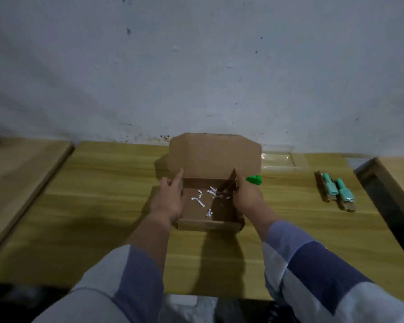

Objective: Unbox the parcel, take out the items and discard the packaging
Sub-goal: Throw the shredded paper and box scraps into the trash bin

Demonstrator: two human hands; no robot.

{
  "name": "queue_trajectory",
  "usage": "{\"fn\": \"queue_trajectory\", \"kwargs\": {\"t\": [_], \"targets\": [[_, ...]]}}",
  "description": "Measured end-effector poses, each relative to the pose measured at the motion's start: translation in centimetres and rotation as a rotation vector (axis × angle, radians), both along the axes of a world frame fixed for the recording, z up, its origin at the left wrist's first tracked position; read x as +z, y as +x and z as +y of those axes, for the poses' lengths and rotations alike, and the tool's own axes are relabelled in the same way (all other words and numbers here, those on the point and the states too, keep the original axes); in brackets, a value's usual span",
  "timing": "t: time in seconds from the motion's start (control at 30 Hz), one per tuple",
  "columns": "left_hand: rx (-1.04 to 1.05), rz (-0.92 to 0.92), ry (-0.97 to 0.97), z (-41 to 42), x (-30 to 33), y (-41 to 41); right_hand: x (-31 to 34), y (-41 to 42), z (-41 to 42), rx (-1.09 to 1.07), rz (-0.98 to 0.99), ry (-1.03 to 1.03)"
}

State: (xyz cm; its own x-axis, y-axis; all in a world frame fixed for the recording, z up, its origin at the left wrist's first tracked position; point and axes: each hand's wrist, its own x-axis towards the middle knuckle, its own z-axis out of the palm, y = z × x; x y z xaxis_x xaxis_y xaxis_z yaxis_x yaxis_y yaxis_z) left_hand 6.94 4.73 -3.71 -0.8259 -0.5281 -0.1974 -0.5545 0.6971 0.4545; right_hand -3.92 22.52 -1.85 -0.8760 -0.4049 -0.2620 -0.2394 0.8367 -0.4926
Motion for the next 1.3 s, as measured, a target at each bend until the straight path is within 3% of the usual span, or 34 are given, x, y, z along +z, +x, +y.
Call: {"fn": "queue_trajectory", "kwargs": {"t": [0.07,0.4,0.87,1.1,1.3], "targets": [[-0.012,0.000,0.127,-0.2,-0.9,-0.1,-0.5,0.0,-0.1,-0.025,0.010,-0.026],[-0.024,0.045,0.099,2.7,-0.3,-0.6,0.6,0.9,3.7,-0.157,0.046,-0.107],[-0.419,0.049,0.224,28.6,1.3,3.4,3.4,13.0,31.4,-0.587,0.105,0.013],[-0.656,-0.093,0.222,40.5,-1.7,7.7,-0.8,20.7,43.5,-0.767,-0.001,0.058],[-0.745,-0.310,0.172,44.5,-9.7,10.3,-8.9,24.9,47.3,-0.824,-0.167,0.088]]}}
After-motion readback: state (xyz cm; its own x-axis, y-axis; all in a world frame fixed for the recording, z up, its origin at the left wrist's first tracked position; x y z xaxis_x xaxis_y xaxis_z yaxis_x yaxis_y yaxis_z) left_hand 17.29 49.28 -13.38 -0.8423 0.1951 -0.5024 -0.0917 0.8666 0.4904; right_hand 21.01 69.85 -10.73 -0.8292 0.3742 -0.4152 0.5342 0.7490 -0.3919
